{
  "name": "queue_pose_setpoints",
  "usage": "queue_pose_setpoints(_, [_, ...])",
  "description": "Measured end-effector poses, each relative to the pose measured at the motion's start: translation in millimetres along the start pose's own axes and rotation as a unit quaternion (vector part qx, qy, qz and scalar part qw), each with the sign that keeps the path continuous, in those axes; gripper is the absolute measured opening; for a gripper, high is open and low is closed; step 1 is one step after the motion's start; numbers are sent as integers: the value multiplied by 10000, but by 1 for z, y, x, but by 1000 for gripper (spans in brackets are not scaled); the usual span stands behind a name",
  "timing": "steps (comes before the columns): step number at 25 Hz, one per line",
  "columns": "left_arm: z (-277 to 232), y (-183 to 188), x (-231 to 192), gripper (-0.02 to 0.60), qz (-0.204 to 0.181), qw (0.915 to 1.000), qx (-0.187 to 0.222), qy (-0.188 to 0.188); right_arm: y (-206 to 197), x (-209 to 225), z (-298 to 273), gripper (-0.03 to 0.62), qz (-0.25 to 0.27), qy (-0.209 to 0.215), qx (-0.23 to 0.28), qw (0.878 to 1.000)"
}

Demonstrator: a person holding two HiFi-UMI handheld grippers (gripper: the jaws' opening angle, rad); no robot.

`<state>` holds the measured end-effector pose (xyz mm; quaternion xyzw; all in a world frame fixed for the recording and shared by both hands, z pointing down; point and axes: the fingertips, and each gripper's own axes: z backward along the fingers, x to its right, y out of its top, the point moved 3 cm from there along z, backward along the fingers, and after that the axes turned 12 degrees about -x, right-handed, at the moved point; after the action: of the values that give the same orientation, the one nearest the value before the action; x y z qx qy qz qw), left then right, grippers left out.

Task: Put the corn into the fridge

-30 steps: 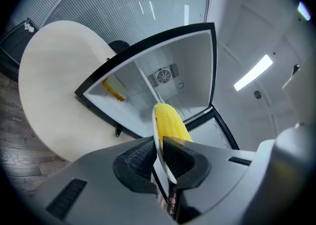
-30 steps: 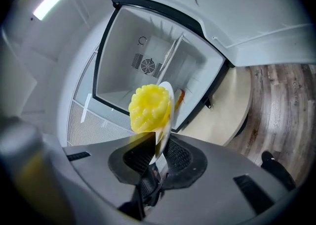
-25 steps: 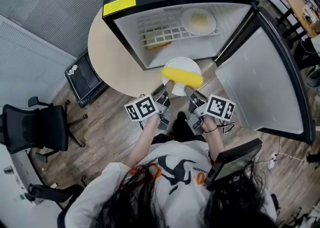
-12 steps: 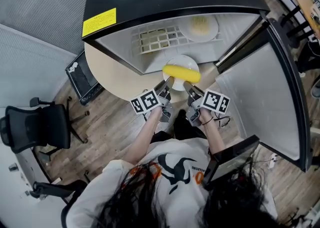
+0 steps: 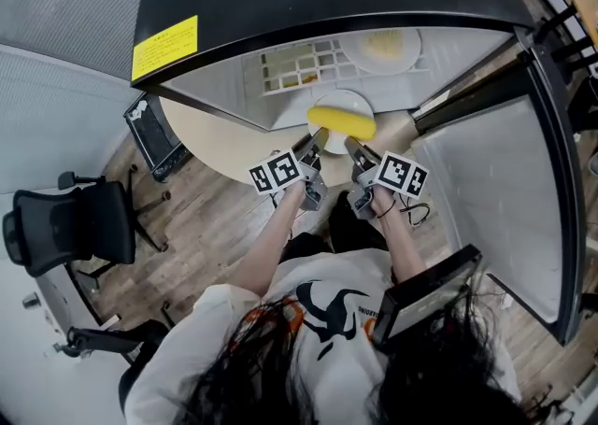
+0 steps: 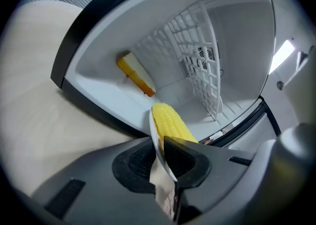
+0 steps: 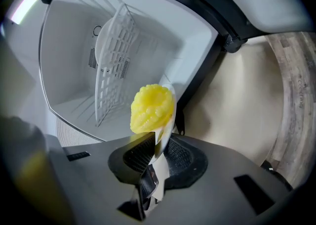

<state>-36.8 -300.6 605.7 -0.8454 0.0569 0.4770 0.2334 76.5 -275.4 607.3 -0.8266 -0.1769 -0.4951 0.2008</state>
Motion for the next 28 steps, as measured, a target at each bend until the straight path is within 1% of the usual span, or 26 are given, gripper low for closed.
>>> queue_pose_setpoints(5, [-9, 0, -7, 57, -186, 9995, -248, 93, 4, 8, -5, 51, -246, -89, 76, 9996])
queue_pose_setpoints(8, [-12, -3, -12, 81, -309, 9980, -474, 281, 5, 11, -6, 40, -371, -180, 115, 9991])
queue_pose_setpoints(10, [-13, -4, -14, 89, -374, 9973, -535, 343, 6, 13, -7, 35, -551, -123, 160, 9983])
queue_pose_setpoints(13, [-8, -4, -15, 101, -456, 9968, -560, 328, 8, 12, -10, 28, -873, 66, 208, 9959])
queue_pose_setpoints(15, [-3, -5, -15, 109, -452, 9969, -556, 316, 9, 9, -13, 28, -926, 110, 201, 9954])
queue_pose_setpoints(19, [8, -7, -17, 110, -339, 9980, -464, 252, 11, 6, -20, 26, -1012, 122, 272, 9944])
queue_pose_setpoints(22, [16, -10, -17, 110, -275, 9986, -398, 191, 18, 8, -19, 25, -1034, 70, 431, 9937])
queue_pose_setpoints(25, [22, -11, -17, 110, -304, 9988, -318, 216, 30, 11, -16, 23, -1111, 48, 618, 9919])
queue_pose_setpoints(28, [17, -14, -13, 110, -397, 9983, -411, 96, 42, 14, -14, 23, -1249, 39, 829, 9887])
